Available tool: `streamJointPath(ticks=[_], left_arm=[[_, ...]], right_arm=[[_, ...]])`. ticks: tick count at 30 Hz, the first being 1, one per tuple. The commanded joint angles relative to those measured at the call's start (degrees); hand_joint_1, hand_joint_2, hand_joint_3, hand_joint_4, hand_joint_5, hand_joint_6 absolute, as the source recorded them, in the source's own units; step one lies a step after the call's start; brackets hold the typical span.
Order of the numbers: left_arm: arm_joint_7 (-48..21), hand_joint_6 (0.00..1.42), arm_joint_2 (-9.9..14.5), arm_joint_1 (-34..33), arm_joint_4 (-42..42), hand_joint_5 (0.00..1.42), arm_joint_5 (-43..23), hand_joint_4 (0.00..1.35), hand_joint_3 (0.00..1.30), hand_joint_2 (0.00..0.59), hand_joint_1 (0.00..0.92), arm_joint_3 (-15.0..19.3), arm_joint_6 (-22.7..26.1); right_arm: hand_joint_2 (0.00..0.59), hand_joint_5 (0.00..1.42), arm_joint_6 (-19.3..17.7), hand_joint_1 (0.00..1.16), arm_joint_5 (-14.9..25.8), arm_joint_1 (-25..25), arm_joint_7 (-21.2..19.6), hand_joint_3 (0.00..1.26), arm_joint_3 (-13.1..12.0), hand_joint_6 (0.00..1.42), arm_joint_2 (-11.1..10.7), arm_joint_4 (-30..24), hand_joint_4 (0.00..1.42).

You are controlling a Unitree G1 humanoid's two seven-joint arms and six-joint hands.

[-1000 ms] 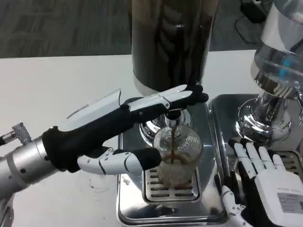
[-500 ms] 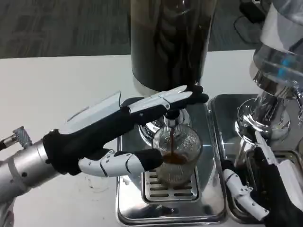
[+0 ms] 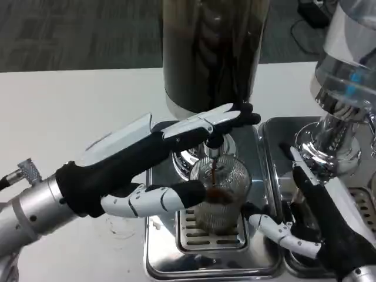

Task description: Grasp the cup under the faucet to collect the drink, then remove the cup.

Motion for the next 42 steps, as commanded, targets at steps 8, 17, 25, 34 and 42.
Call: streamJointPath(ticks=[8, 17, 25, 34, 42], left_arm=[[-0.3, 0.02, 0.2, 1.2, -1.9, 0.09, 0.9, 0.00, 0.11, 0.234, 0.000, -0.7, 1.4], [-0.1, 0.02, 0.5, 1.4, -2.3, 0.10, 1.1, 0.00, 0.12, 0.234, 0.000, -0.4, 1.8], [0.0, 0.02, 0.7, 2.0, -2.9, 0.11, 1.1, 0.00, 0.13, 0.235, 0.000, -0.2, 2.2], [0.4, 0.02, 1.4, 3.1, -4.3, 0.11, 1.2, 0.00, 0.15, 0.236, 0.000, 0.5, 3.1], [0.5, 0.02, 2.4, 3.8, -5.6, 0.11, 1.1, 0.00, 0.15, 0.236, 0.000, 1.7, 4.2]], right_arm=[[0.146, 0.00, 0.4, 0.65, 2.0, -1.7, 2.4, 0.00, 0.2, 0.00, -1.2, 0.6, 0.00], [0.146, 0.00, -0.3, 0.65, 2.1, -3.4, 2.0, 0.00, 1.4, 0.00, -0.8, 3.6, 0.00], [0.144, 0.00, -1.6, 0.69, 2.2, -4.4, 1.5, 0.00, 2.6, 0.00, -0.6, 5.7, 0.00], [0.144, 0.00, -3.9, 0.70, 2.6, -5.4, -0.8, 0.00, 3.3, 0.00, 1.6, 8.4, 0.00], [0.140, 0.00, -6.6, 0.72, 3.8, -6.6, -1.3, 0.00, 4.4, 0.02, 3.0, 11.4, 0.00]])
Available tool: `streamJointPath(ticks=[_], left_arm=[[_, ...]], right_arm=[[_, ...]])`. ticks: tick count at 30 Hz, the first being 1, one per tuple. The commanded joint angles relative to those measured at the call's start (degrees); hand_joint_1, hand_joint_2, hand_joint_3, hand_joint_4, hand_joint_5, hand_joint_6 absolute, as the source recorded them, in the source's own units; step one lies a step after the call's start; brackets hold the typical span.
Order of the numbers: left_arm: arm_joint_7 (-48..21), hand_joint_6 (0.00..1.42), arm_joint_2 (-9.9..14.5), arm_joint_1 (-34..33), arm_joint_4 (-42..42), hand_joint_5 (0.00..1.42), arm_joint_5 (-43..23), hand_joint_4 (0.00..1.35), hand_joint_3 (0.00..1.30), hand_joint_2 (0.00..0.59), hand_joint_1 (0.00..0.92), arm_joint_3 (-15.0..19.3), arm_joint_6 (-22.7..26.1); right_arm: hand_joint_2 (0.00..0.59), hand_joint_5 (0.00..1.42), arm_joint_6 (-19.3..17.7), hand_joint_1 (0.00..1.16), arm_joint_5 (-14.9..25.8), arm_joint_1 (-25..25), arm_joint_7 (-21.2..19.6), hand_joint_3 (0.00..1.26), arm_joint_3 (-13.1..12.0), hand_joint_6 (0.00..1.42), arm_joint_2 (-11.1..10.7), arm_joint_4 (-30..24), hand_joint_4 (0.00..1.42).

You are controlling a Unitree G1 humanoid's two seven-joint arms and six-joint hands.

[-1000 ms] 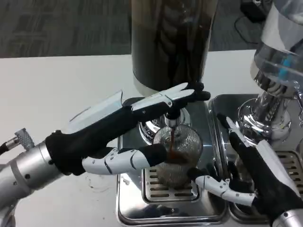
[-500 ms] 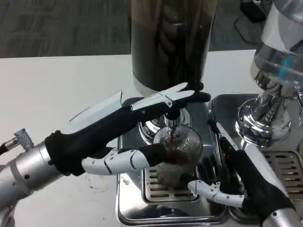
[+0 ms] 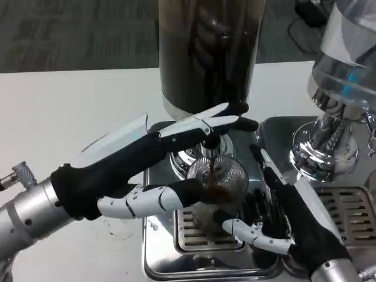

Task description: Grasp the cup under the faucet to collect the drink, then remove the cup.

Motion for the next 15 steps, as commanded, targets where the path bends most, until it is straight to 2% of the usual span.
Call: streamJointPath(ticks=[1, 5, 12, 15], left_arm=[[-0.6, 0.02, 1.4, 1.5, -1.4, 0.11, 0.9, 0.00, 0.16, 0.237, 0.000, 0.6, 0.7], [-0.7, 0.02, 1.8, 1.7, -1.8, 0.12, 0.7, 0.00, 0.16, 0.236, 0.000, 0.9, 1.1], [-0.7, 0.02, 2.1, 2.1, -2.4, 0.12, 0.6, 0.00, 0.16, 0.235, 0.000, 1.4, 1.6], [-0.6, 0.02, 2.3, 2.4, -2.8, 0.12, 0.6, 0.00, 0.16, 0.237, 0.000, 1.6, 1.9]], right_arm=[[0.140, 0.00, -2.7, 0.72, 1.1, -1.3, 0.0, 0.00, 0.9, 0.02, 0.3, 1.4, 0.00], [0.140, 0.00, -5.4, 0.72, 2.4, -1.8, -0.7, 0.00, 1.2, 0.03, 0.5, 3.5, 0.00], [0.132, 0.00, -7.1, 0.76, 2.8, -2.5, -1.1, 0.00, 2.0, 0.06, 1.4, 6.2, 0.00], [0.131, 0.00, -9.5, 0.76, 3.2, -2.5, -2.2, 0.00, 1.8, 0.06, 2.1, 7.8, 0.00]])
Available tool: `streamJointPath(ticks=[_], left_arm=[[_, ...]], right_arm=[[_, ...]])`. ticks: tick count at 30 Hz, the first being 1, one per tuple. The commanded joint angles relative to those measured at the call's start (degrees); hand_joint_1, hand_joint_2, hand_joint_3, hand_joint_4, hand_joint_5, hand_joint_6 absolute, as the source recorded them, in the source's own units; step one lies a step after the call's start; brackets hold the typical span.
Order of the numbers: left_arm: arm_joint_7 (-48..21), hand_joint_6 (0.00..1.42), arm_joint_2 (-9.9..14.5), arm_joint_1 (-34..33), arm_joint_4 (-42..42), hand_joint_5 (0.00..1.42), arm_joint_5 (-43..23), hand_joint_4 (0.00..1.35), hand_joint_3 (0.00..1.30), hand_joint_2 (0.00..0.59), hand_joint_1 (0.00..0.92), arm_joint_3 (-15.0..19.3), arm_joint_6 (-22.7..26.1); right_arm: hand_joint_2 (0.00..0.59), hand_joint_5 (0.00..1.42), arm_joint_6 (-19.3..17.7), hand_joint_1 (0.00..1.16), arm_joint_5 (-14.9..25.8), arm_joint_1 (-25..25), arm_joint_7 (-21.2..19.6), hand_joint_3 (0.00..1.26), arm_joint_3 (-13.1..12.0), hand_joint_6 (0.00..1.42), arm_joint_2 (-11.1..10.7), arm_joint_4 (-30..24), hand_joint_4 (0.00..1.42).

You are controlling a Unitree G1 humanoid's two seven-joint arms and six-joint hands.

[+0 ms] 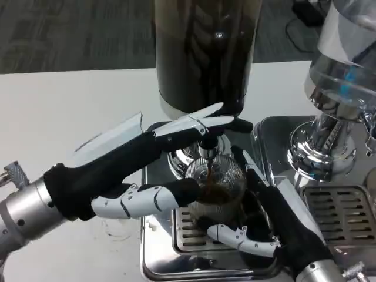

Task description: Grasp the cup under the faucet to collect the drink, then remove the cup.

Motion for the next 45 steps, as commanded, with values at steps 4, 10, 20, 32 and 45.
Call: streamJointPath(ticks=[4, 10, 20, 32, 45], left_arm=[[-0.6, 0.02, 1.5, 1.8, -1.5, 0.12, 0.5, 0.00, 0.16, 0.240, 0.000, 0.8, 1.1], [-0.7, 0.02, 1.6, 2.2, -2.1, 0.12, 0.5, 0.00, 0.17, 0.241, 0.000, 1.3, 1.7], [5.9, 0.00, -0.8, 5.3, -2.6, 0.05, 4.2, 0.00, 0.13, 0.237, 0.000, 7.3, -1.3], [16.4, 0.00, -5.3, 11.6, -2.2, 0.00, 7.2, 0.00, 0.10, 0.231, 0.000, 15.3, -5.2], [29.8, 0.00, -13.5, 22.4, 0.4, 0.00, 11.1, 0.00, 0.22, 0.229, 0.000, 24.4, -5.2]], right_arm=[[0.127, 0.00, -4.3, 0.78, 1.5, -0.8, -1.8, 0.00, -0.1, 0.10, 1.4, 3.4, 0.00], [0.126, 0.03, -6.1, 0.79, 1.8, -1.0, -2.6, 0.00, 0.1, 0.15, 1.9, 4.7, 0.00], [0.129, 0.09, -7.4, 0.80, 1.9, -1.3, -3.1, 0.00, 0.1, 0.20, 2.0, 5.8, 0.00], [0.126, 0.12, -8.4, 0.79, 2.7, -2.3, -3.0, 0.00, 0.3, 0.23, 2.2, 7.8, 0.01], [0.126, 0.18, -11.4, 0.79, 5.2, -2.9, -2.8, 0.00, 0.1, 0.27, 3.2, 10.7, 0.07]])
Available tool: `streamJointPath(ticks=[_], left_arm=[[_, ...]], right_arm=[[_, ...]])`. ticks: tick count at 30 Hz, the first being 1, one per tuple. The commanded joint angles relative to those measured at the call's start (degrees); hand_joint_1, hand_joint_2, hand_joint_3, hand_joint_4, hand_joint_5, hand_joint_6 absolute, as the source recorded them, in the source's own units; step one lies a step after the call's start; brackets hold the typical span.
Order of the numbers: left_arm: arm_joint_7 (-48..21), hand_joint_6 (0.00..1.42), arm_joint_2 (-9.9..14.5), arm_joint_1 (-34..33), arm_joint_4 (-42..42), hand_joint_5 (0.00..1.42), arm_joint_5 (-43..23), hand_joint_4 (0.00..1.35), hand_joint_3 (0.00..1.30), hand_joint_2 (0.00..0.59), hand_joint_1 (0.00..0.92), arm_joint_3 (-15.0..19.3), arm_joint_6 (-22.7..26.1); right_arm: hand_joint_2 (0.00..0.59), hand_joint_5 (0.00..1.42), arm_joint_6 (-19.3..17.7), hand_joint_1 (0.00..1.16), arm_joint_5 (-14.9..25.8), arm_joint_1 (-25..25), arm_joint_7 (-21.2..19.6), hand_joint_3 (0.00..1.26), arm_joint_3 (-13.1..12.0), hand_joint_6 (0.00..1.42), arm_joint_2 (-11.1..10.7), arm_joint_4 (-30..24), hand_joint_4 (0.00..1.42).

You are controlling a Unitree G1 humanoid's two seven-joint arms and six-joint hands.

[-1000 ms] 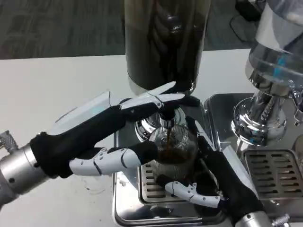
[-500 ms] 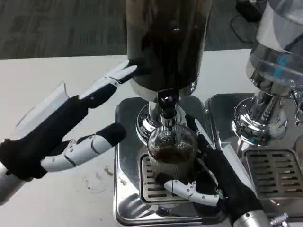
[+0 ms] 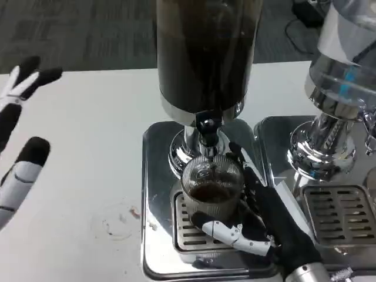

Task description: Grasp the cup under the faucet to collect the drink, then remove the cup.

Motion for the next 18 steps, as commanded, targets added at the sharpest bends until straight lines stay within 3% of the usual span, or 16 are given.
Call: streamJointPath(ticks=[1, 18], left_arm=[[2.1, 0.00, -0.5, 1.9, 2.0, 0.00, 1.9, 0.00, 0.22, 0.229, 0.000, 1.2, 0.7], [2.1, 0.00, 0.4, 3.5, 5.9, 0.02, 3.6, 0.00, 0.25, 0.229, 0.000, -0.6, 1.4]], right_arm=[[0.126, 0.18, -0.6, 0.79, -0.7, -0.8, 0.1, 0.00, 0.2, 0.28, -0.1, 0.0, 0.08], [0.114, 0.31, -0.9, 0.87, -2.6, -1.5, -2.9, 0.08, 0.2, 0.40, 1.5, 1.9, 0.17]])
